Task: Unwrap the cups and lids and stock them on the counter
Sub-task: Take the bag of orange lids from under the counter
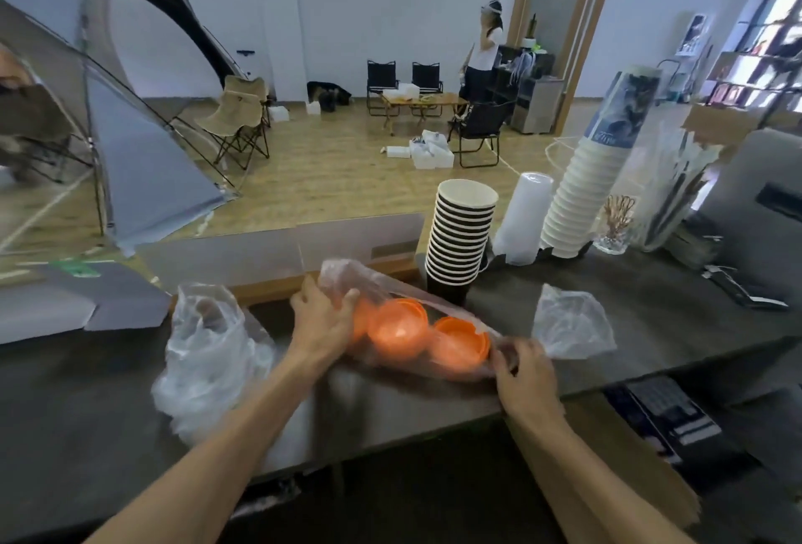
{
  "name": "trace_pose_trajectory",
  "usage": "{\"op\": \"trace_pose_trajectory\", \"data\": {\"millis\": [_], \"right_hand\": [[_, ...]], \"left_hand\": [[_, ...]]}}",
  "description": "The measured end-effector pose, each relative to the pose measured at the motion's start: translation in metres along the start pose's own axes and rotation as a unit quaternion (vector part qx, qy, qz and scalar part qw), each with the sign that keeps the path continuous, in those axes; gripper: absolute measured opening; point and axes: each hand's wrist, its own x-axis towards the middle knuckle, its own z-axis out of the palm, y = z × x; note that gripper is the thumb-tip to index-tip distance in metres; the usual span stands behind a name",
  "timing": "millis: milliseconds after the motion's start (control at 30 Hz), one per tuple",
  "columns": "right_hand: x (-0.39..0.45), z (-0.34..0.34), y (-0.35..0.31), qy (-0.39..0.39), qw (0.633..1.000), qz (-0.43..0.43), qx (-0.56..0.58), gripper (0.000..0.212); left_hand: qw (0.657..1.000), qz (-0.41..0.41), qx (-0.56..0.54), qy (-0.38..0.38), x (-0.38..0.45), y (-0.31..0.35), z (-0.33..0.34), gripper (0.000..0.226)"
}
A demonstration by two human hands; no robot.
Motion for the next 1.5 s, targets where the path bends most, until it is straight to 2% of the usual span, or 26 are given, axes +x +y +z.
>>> {"op": "trace_pose_trajectory", "data": {"millis": [67,133,233,300,367,433,600,700,800,900,1000,1133,1333,1500], "right_hand": [[-0.002,0.005,0.003,0.011,0.999,-0.03,-0.021,0.019],[-0.002,0.004,0.004,-0.008,0.999,-0.052,0.006,0.032],[-0.012,-0.003,0.005,-0.041,0.984,-0.166,-0.05,0.055],[-0.016,-0.004,0.003,-0.098,0.959,-0.238,-0.117,0.063],[-0.015,0.001,0.004,-0.141,0.947,-0.243,-0.158,0.061],[-0.014,0.003,0.004,-0.146,0.95,-0.225,-0.161,0.06],[-0.031,-0.012,0.003,-0.085,0.963,-0.233,-0.107,0.055],[-0.052,-0.022,0.005,-0.022,0.965,-0.225,-0.133,0.056],[-0.094,-0.021,-0.001,0.016,0.972,-0.213,-0.1,0.045],[-0.145,-0.005,-0.012,0.025,0.954,-0.289,-0.08,0.044],[-0.194,0.029,-0.036,-0.043,0.938,-0.336,-0.071,0.046],[-0.273,0.09,-0.073,-0.162,0.918,-0.353,-0.08,0.052],[-0.419,0.182,-0.108,-0.286,0.893,-0.331,-0.105,0.052],[-0.514,0.258,-0.104,-0.376,0.859,-0.308,-0.16,0.052]], "left_hand": [[0.996,-0.013,0.026,0.082,-0.015,-0.002,0.007,0.08],[0.992,0.012,0.053,0.118,-0.026,-0.005,0.018,0.08],[0.988,0.084,0.113,0.064,-0.025,-0.014,0.041,0.064],[0.991,0.073,0.113,0.01,-0.024,-0.013,0.056,0.056],[0.992,0.06,0.106,-0.027,-0.029,-0.009,0.068,0.054],[0.992,0.063,0.105,-0.02,-0.035,-0.008,0.074,0.055],[0.986,0.092,0.139,0.028,-0.056,-0.016,0.057,0.066],[0.986,0.126,0.103,0.032,-0.087,-0.02,0.041,0.054],[0.986,0.13,0.088,0.052,-0.133,-0.037,0.028,0.053],[0.986,0.125,0.073,0.079,-0.177,-0.074,0.011,0.047],[0.988,0.101,0.045,0.109,-0.22,-0.118,-0.02,0.043],[0.987,0.05,0.091,0.126,-0.274,-0.2,-0.08,0.042],[0.98,-0.054,0.174,0.082,-0.373,-0.345,-0.181,0.043],[0.971,-0.106,0.213,0.037,-0.443,-0.445,-0.216,0.044]]}}
